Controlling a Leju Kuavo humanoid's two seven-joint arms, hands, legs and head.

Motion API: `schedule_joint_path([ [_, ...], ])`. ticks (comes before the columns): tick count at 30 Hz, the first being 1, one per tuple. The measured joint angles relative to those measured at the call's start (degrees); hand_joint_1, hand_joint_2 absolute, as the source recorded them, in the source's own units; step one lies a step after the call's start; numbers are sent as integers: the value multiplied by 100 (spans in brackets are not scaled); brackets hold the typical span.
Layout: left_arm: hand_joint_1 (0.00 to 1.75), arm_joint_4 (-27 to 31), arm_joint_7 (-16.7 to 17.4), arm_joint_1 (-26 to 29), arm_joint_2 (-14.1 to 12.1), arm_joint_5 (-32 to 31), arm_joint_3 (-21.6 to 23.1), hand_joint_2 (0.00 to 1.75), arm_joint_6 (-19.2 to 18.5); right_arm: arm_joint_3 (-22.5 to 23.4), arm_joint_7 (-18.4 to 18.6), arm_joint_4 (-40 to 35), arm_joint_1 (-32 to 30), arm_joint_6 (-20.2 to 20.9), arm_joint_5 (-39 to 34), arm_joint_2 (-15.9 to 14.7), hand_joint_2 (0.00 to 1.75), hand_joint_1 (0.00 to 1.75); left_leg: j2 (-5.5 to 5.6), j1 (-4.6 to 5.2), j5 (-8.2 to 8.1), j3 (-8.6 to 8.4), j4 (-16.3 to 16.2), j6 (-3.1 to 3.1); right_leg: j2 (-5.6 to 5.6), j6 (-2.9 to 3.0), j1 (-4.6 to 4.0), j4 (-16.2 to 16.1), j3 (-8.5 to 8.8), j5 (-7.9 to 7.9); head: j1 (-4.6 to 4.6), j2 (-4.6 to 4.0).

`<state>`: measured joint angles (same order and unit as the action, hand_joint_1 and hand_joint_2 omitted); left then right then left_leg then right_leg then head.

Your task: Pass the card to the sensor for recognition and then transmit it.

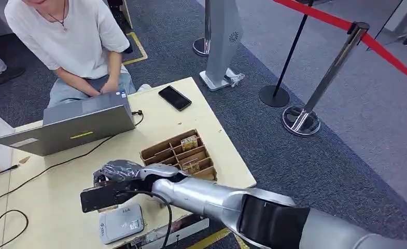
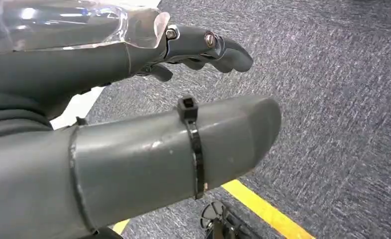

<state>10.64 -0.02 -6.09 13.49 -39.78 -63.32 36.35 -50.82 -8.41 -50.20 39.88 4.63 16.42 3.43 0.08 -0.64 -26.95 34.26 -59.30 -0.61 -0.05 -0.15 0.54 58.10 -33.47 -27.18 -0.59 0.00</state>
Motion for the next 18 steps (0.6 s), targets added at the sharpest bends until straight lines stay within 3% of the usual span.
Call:
schedule_joint_path([
  [12,0,0,-9,1,-26,2,0,0,-6,354,-129,-867,-4,-123,81,-352,175,175,-1,-1,0,-1,0,0,2,1,0,1,-1,0,2,0],
  [14,0,0,-18,0,-26,17,0,0,11,429,-160,-1035,-1,-535,394,-392,175,175,-1,-1,0,0,0,0,2,1,0,1,-1,0,2,0],
  [18,0,0,-68,0,-24,-50,0,0,13,708,-46,-1388,28,-1731,1576,-437,175,175,-1,0,0,0,0,0,2,0,0,0,-1,0,2,0],
])
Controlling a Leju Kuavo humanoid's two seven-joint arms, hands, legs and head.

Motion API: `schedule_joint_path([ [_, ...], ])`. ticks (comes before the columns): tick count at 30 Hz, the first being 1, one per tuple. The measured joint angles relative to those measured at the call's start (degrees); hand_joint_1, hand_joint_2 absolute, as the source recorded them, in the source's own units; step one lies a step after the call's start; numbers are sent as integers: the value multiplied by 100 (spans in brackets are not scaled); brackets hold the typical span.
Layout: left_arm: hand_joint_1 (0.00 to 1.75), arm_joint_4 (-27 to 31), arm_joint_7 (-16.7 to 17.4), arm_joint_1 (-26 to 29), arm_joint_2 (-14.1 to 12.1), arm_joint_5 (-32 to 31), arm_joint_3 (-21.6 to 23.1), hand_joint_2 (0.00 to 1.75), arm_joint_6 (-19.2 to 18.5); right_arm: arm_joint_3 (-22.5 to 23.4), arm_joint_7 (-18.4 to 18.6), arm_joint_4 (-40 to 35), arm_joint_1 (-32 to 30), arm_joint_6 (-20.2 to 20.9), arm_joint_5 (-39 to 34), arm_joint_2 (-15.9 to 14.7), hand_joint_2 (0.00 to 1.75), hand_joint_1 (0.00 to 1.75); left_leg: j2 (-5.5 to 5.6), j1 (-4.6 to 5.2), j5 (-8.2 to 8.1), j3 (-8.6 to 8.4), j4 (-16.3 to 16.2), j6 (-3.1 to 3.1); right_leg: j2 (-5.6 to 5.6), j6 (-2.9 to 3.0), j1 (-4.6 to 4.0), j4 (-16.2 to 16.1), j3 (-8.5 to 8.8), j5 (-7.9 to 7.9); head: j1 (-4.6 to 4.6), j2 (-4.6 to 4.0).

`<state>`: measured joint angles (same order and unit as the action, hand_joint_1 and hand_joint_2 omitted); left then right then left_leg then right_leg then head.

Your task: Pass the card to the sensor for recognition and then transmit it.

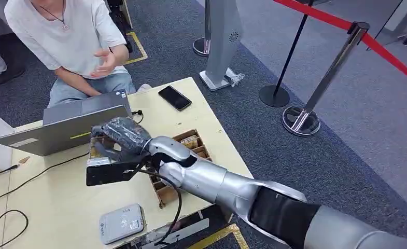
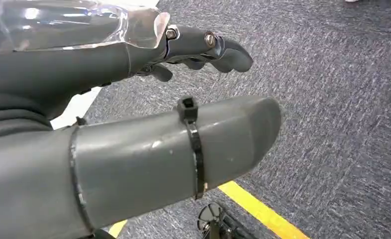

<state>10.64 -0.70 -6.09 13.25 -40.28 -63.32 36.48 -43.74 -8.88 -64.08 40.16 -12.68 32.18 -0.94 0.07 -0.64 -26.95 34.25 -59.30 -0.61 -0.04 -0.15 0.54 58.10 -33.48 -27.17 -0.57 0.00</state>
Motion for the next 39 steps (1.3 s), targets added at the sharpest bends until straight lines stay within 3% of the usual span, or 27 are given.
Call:
schedule_joint_path([
  [4,0,0,-9,-2,0,-162,11,0,2,333,-37,-5,99,-1012,1030,-7,175,175,1,0,0,0,0,0,-1,0,0,0,1,0,0,0],
  [12,0,0,109,-15,9,-254,55,0,39,851,-129,700,592,-2028,1889,160,175,175,0,-1,1,-1,0,0,-1,1,0,1,2,1,-2,0],
  [16,0,0,109,-13,9,-254,55,0,39,1043,122,1219,827,-2589,2508,334,175,175,1,-1,3,0,0,-4,-1,1,0,2,1,1,0,0],
  [22,0,0,109,-4,2,-208,55,0,20,1445,466,1644,880,-2638,3642,577,175,175,1,-1,3,1,1,-4,-1,1,0,2,1,1,-2,0],
  [29,0,0,125,1,-9,-177,52,0,15,1629,527,2133,955,-2636,3772,848,175,175,1,-1,3,0,1,-4,-1,1,0,2,2,1,0,0],
  [30,0,0,131,1,-11,-173,52,0,15,1644,529,2201,968,-2631,3757,883,175,0,1,-1,4,0,1,-5,-1,1,0,2,2,1,-2,0],
  [35,0,0,181,11,-17,-166,50,0,7,1686,568,2447,1019,-2603,3753,1025,175,0,1,-1,4,1,1,-5,-1,1,0,3,1,1,-2,0],
  [36,0,0,181,13,-17,-164,50,0,2,1690,575,2483,1033,-2603,3750,1043,0,0,1,-1,4,1,1,-5,-1,1,0,3,1,1,-2,0],
  [39,0,0,184,17,-22,-164,50,0,2,1692,579,2561,1065,-2603,3750,1077,0,0,1,-1,4,1,1,-5,-1,1,0,2,1,1,0,0],
])
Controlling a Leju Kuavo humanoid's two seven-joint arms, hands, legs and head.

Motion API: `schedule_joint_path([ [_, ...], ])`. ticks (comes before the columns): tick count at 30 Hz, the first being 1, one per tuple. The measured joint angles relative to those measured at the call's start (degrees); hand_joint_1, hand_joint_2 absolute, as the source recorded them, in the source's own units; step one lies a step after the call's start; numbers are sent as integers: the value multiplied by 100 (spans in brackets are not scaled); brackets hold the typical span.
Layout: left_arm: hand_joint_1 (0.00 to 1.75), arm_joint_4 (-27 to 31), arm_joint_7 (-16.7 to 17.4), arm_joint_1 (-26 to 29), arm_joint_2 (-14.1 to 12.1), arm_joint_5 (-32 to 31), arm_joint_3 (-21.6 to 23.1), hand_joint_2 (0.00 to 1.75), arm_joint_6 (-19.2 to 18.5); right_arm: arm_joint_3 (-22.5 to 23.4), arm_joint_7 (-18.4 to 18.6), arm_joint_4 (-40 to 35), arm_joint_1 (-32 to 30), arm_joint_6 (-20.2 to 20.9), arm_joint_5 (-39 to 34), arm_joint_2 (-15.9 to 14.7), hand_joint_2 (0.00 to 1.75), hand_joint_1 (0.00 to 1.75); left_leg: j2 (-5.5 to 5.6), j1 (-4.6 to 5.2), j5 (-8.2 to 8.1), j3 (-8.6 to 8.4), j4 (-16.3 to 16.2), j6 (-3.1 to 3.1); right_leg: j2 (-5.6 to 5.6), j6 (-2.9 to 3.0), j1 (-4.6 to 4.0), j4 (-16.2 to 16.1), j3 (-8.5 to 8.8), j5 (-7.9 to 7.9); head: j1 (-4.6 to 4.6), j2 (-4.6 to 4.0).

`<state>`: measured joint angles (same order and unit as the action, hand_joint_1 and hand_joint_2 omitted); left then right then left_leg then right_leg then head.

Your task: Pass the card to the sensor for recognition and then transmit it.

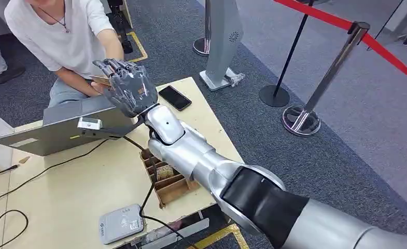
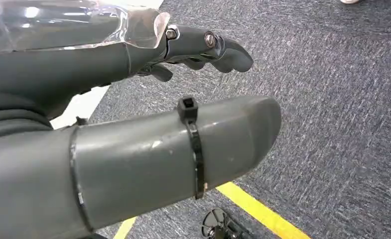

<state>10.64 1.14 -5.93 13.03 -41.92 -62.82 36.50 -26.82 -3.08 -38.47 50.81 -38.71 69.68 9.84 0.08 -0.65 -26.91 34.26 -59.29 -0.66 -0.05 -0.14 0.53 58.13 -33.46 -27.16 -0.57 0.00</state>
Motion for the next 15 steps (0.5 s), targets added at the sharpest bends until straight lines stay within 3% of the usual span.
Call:
schedule_joint_path([
  [4,0,0,-2,6,0,0,-2,0,-15,2,-18,72,20,7,-39,28,0,0,0,0,0,0,0,0,0,0,0,0,0,0,-2,0],
  [15,0,0,-9,13,0,74,-11,0,-17,-4,-540,-202,-204,413,-720,2,0,0,0,0,0,-2,0,0,0,0,0,-1,-2,0,0,0],
])
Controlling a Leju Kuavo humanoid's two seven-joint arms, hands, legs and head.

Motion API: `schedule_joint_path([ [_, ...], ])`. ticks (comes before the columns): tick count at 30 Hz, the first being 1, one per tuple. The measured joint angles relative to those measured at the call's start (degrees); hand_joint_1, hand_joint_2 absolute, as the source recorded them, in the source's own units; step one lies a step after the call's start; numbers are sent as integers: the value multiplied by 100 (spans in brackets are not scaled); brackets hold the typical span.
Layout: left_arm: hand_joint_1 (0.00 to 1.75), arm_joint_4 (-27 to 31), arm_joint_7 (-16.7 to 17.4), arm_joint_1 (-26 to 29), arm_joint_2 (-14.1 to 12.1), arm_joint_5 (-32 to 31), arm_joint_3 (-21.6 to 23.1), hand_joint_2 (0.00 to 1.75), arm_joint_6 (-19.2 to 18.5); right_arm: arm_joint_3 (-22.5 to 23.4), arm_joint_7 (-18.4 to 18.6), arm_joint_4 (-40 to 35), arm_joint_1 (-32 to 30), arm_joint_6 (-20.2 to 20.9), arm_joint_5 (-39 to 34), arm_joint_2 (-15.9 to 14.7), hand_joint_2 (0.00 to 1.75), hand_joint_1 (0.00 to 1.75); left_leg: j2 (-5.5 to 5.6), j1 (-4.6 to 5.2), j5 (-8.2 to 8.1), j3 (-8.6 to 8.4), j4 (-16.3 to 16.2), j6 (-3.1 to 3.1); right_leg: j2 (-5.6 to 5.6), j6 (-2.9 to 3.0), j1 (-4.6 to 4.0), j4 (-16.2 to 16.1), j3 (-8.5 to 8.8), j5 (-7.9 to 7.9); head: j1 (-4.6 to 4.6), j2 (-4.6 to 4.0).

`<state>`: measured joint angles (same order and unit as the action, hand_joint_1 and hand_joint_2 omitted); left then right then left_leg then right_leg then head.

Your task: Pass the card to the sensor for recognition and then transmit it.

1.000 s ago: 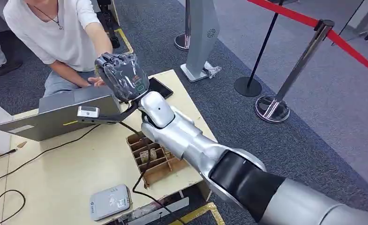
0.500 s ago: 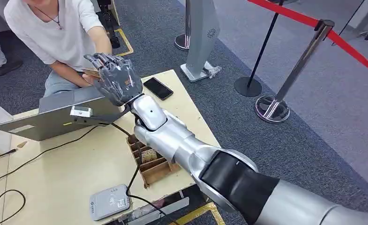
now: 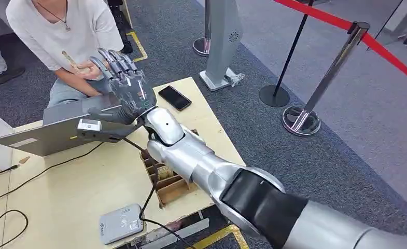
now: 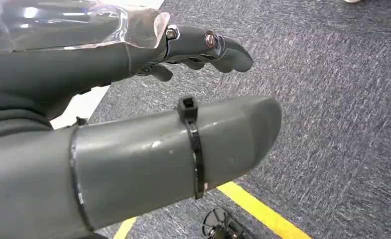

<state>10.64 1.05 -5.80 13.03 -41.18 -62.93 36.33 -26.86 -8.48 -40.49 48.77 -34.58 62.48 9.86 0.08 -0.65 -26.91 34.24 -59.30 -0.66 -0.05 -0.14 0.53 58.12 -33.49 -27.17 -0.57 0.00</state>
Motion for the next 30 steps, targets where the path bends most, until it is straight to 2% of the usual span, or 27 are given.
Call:
schedule_joint_path([
  [7,0,0,-65,-2,4,55,-63,0,26,-188,-186,-933,-708,74,-592,-421,0,0,2,1,-2,2,0,1,-1,0,0,-2,-1,-1,-2,0],
  [14,0,0,-74,-3,15,114,-140,0,33,-487,-214,-1819,-1540,155,-735,-942,0,0,2,1,-2,2,0,2,-1,-1,1,-3,0,0,-2,0],
  [15,0,0,-74,-3,15,118,-142,0,31,-520,-215,-1903,-1621,155,-779,-1004,175,0,2,1,-2,2,0,2,-2,-1,1,-3,0,-1,-2,0],
  [21,0,0,-74,-2,20,142,-160,0,26,-610,-276,-2211,-2013,138,-936,-1281,175,0,1,0,-2,2,1,1,0,0,0,-2,-1,-1,-2,0],
  [30,0,0,-61,-4,22,157,-245,0,33,-723,-223,-2403,-2468,112,-989,-1405,175,0,0,1,-2,2,1,1,0,0,0,-2,-1,-1,-2,0],
])
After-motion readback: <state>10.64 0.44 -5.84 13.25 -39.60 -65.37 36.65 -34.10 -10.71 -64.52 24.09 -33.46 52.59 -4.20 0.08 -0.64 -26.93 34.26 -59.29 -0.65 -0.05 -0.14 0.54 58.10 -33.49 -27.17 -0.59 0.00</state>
